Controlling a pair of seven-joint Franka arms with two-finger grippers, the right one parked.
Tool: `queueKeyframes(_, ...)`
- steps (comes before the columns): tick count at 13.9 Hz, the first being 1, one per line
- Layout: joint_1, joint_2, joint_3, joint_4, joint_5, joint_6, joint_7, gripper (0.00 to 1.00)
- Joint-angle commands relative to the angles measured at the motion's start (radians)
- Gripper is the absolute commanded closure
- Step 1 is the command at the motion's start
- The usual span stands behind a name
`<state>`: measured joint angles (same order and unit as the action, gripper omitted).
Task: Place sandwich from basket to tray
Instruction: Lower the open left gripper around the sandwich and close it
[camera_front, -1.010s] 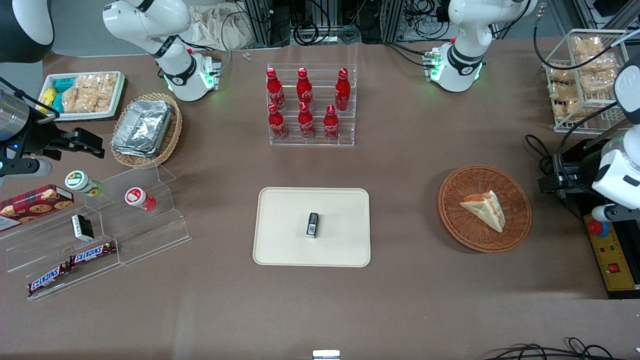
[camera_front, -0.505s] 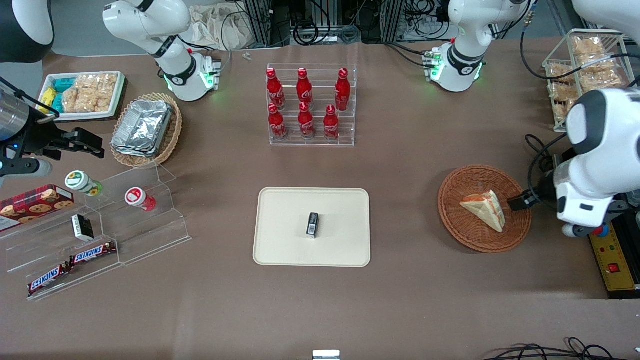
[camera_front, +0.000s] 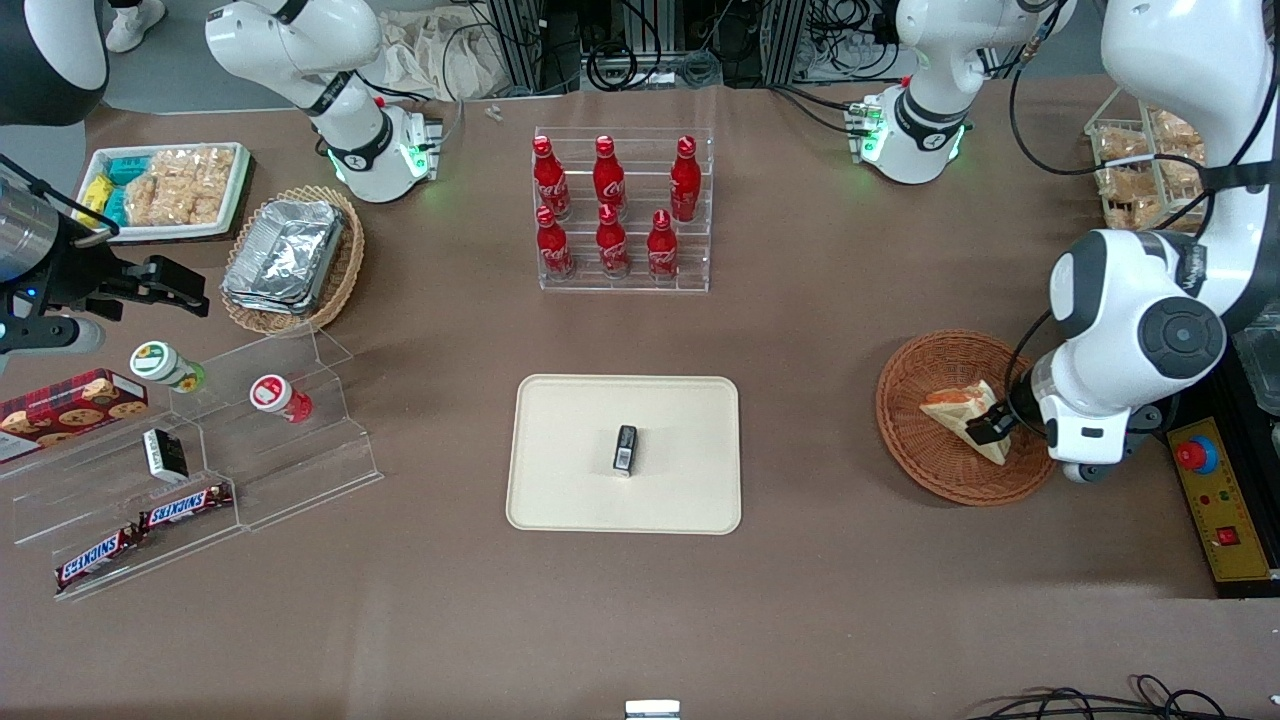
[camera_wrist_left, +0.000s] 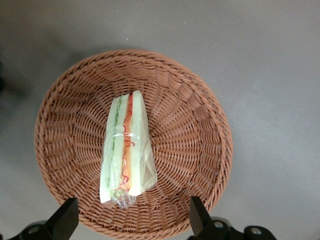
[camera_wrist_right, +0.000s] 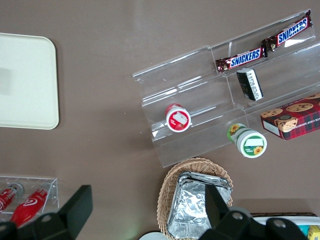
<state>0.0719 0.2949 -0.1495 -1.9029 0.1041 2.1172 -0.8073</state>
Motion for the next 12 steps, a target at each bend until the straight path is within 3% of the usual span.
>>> queueKeyframes(1, 0.002, -0.016, 0.004, -0.056, 0.019, 0.064, -0.033, 0.0)
queueKeyframes(7, 0.011, 0.018, 0.011, -0.192, 0.019, 0.279, -0.033, 0.0)
queueKeyframes(12, 0.009, 0.073, 0.045, -0.208, 0.019, 0.354, -0.033, 0.01)
